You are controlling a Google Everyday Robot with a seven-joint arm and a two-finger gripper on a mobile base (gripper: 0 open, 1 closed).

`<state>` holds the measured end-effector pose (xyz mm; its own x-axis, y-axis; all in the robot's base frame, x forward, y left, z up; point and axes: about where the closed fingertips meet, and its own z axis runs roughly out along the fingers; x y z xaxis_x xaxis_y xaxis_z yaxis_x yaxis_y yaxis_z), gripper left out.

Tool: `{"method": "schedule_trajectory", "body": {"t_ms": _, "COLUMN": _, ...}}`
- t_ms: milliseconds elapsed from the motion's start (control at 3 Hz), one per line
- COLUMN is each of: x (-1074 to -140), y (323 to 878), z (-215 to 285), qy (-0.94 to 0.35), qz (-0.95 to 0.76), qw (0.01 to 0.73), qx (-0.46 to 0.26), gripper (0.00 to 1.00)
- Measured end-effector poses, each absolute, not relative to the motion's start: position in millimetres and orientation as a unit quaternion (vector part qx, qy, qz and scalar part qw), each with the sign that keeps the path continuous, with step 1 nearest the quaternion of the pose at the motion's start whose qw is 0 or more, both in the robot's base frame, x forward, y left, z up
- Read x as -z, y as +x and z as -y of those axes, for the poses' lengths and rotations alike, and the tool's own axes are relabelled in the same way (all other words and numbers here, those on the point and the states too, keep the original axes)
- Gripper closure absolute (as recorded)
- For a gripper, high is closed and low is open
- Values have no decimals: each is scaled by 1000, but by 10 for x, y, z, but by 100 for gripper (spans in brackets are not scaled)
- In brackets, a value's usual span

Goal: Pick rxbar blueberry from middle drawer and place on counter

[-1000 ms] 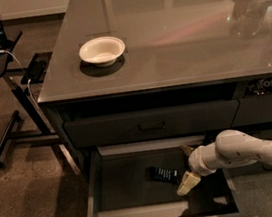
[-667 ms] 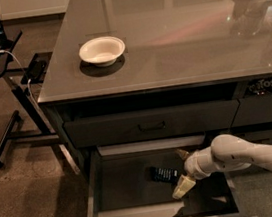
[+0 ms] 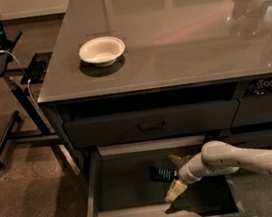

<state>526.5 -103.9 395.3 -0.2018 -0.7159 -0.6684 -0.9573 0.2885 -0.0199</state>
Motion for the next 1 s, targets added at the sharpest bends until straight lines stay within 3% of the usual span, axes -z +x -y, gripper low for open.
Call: {"method": "schedule_trajectory", "body": {"t_ms": 1000, "x": -3594, "y": 5417, "z": 978, "qy": -549, "qz": -756, "qw": 289, "qx": -209, "gripper": 0}}
